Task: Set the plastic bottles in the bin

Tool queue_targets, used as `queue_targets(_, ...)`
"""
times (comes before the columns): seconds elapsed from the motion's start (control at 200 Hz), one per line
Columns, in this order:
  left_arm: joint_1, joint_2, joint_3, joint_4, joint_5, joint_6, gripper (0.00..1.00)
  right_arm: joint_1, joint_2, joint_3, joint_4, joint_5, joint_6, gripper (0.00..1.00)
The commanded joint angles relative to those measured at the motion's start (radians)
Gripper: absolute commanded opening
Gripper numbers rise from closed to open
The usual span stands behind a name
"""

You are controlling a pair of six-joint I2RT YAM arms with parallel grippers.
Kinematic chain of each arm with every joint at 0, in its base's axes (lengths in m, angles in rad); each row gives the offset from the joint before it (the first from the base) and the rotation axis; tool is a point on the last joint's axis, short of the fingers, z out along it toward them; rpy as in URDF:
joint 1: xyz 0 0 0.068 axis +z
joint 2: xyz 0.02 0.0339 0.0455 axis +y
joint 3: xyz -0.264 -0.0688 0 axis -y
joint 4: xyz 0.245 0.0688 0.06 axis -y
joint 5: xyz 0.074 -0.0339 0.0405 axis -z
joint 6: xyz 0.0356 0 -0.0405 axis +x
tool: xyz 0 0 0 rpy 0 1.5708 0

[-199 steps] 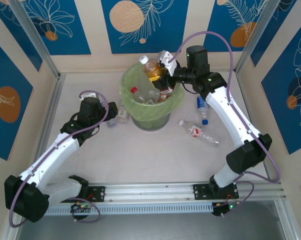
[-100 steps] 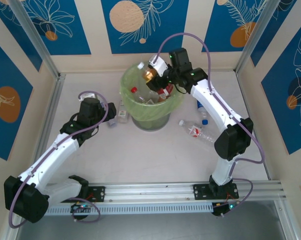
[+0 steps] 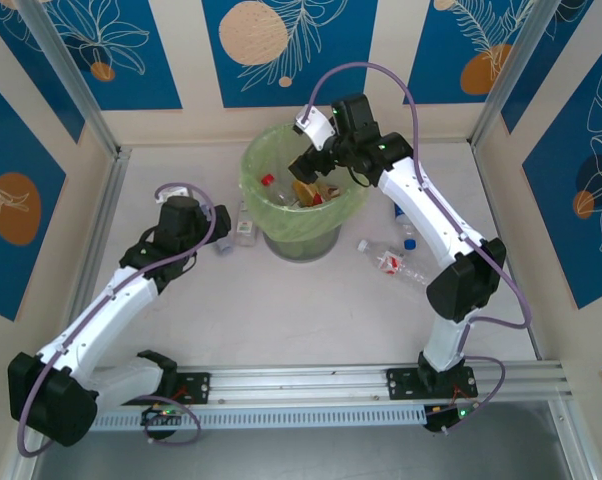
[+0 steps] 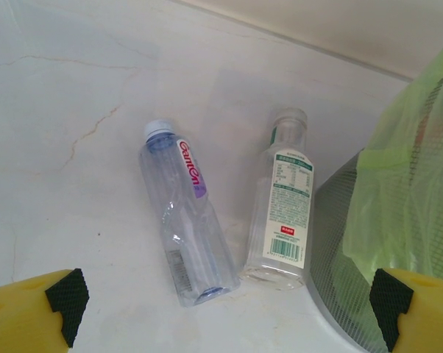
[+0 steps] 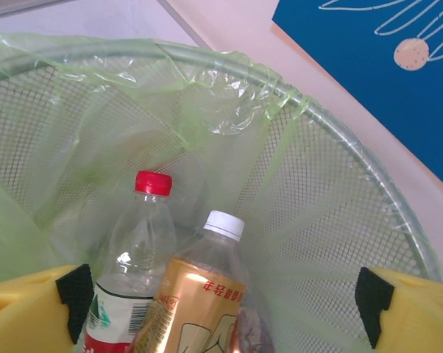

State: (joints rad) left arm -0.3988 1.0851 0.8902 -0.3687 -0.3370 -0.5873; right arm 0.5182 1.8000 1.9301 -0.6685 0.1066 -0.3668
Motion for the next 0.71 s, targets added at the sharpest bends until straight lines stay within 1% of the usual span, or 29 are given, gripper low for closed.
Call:
queue_targets(0.0,0.021,0.006,-0.015,-0.012,-0.054,-0.061,1.0,0.028,-0.076,-0.033,0.045,0.049,0.037,1.0)
queue_targets(0.07,0.029,0.001,-0.036,0.0,-0.068,-0.094,1.0,0.045,-0.104,-0.071,0.082,0.074,0.06,0.99)
queue_targets(0.205,0.043,0.012,-0.048,0.007,-0.056,-0.126,1.0,0.069,-0.163,-0.142,0.132,0.099,0.126,0.99)
queue_targets(0.345,0.047,0.043,-0.034,-0.001,-0.054,-0.152,1.0,0.077,-0.232,-0.203,0.157,0.152,0.246,0.99)
queue_targets(0.525,0.052,0.085,-0.024,0.018,-0.043,-0.174,1.0,0.054,-0.371,-0.301,0.146,0.124,0.388,0.99)
queue_targets(0.7,0.056,0.124,-0.005,0.021,-0.031,-0.178,1.0,-0.005,-0.525,-0.436,0.151,0.071,0.488,0.99)
